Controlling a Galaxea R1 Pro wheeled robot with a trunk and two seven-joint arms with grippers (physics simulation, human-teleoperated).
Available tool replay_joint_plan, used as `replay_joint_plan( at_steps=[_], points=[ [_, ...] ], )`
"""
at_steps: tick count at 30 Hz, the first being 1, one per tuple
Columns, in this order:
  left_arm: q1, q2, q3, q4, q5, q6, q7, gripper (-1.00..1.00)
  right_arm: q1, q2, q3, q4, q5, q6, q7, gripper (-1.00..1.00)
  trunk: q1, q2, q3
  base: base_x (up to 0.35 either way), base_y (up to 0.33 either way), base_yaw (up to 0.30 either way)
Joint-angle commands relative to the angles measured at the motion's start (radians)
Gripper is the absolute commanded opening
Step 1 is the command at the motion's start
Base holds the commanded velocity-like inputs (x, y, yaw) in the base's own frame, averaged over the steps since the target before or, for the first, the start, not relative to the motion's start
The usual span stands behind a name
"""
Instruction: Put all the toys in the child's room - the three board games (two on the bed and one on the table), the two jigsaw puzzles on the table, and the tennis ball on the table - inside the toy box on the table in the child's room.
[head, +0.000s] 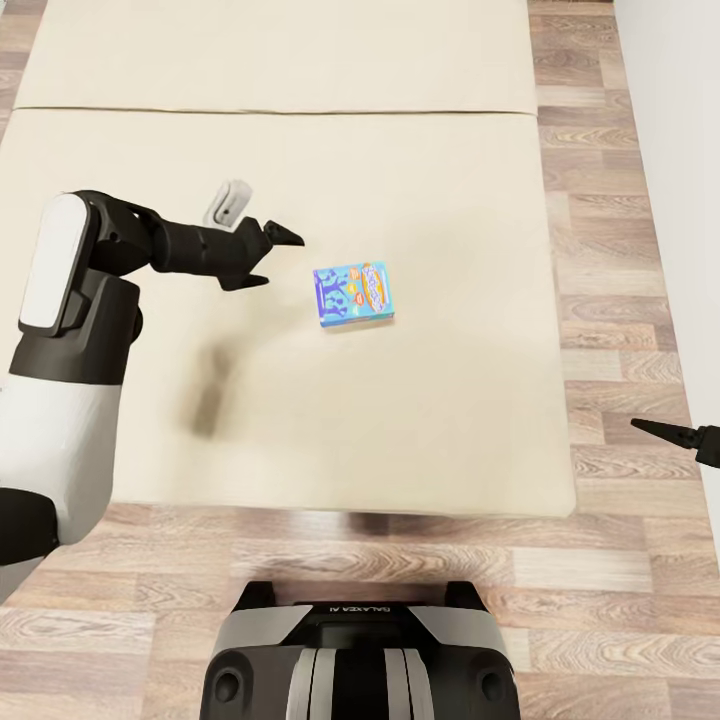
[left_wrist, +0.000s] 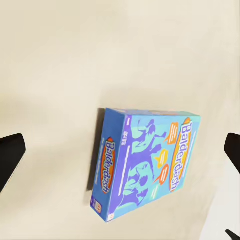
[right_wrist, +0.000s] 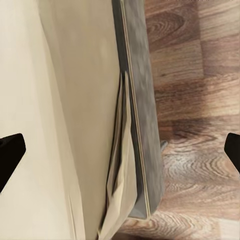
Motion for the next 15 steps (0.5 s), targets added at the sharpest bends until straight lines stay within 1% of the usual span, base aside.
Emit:
replay_joint_plan(
  at_steps=[1,4,8,11,12,15],
  points=[
    [0.001,-0.001,-0.001,0.000,0.009,0.000,0.010,1.00,-0.001,0.000,-0.001,0.000,0.005,0.005,0.007,1.00,0.000,0.000,0.000,0.045,0.000,0.000],
    [0.008,-0.004,-0.002,0.002,0.008,-0.001,0.010,1.00,-0.001,0.000,-0.001,0.000,0.004,0.005,0.007,1.00,0.000,0.000,0.000,0.031,0.000,0.000],
    [0.032,-0.008,-0.002,0.012,0.003,-0.002,0.009,1.00,0.000,0.000,-0.002,-0.004,0.004,0.005,0.007,1.00,0.000,0.000,0.000,0.017,0.000,0.000],
    [0.054,-0.010,-0.002,0.017,-0.017,-0.002,0.009,1.00,0.000,0.000,-0.002,-0.006,0.004,0.005,0.007,1.00,0.000,0.000,0.000,0.008,0.000,0.000],
    [0.054,-0.010,-0.002,0.017,-0.017,-0.002,0.009,1.00,0.000,0.000,-0.002,-0.006,0.004,0.005,0.007,1.00,0.000,0.000,0.000,0.006,0.000,0.000],
    [0.072,-0.012,-0.001,0.019,-0.042,-0.002,0.007,1.00,0.001,0.000,-0.002,-0.008,0.004,0.005,0.007,1.00,0.000,0.000,0.000,0.004,0.000,0.000]
  ],
)
